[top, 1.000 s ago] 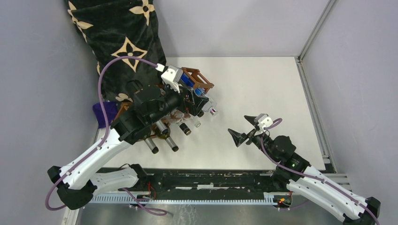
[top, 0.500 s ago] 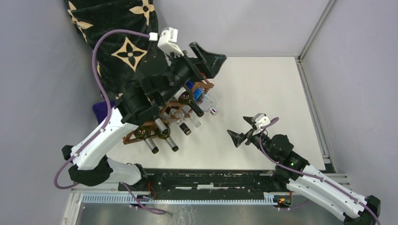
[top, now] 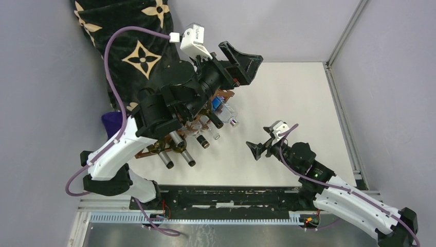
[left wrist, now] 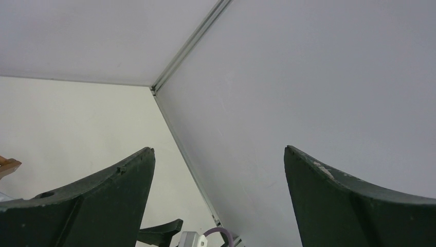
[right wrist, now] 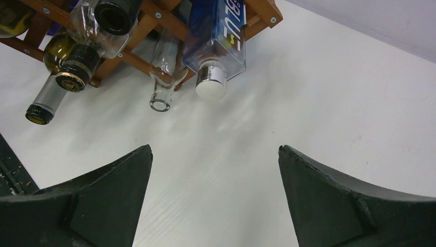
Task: Put the wine bottle on the wine rack
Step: Reset both arms
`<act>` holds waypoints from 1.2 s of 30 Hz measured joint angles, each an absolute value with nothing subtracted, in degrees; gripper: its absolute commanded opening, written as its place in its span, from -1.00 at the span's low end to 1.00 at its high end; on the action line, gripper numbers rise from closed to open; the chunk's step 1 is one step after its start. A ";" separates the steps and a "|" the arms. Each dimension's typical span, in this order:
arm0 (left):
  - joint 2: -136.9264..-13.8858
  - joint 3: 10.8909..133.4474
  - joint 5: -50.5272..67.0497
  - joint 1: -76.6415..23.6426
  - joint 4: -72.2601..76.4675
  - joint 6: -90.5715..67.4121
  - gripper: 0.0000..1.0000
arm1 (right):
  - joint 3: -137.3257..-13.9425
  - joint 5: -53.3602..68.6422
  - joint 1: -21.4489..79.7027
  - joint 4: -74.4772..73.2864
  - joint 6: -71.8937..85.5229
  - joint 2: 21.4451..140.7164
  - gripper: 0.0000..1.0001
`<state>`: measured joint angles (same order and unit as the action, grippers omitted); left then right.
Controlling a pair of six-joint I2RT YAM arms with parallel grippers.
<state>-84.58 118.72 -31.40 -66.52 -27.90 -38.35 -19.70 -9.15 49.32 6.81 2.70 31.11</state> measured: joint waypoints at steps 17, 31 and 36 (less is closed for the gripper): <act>-70.61 93.56 -15.66 -66.35 -18.74 -20.34 1.00 | -21.98 -9.58 49.32 5.89 1.50 27.88 0.97; -55.92 77.49 -13.15 -56.21 -18.81 -15.14 1.00 | -28.84 -14.28 48.56 4.84 -2.98 28.40 0.96; -56.62 77.49 -12.80 -54.52 -19.88 -15.11 1.00 | -33.39 -12.73 44.80 4.62 -2.85 34.46 0.96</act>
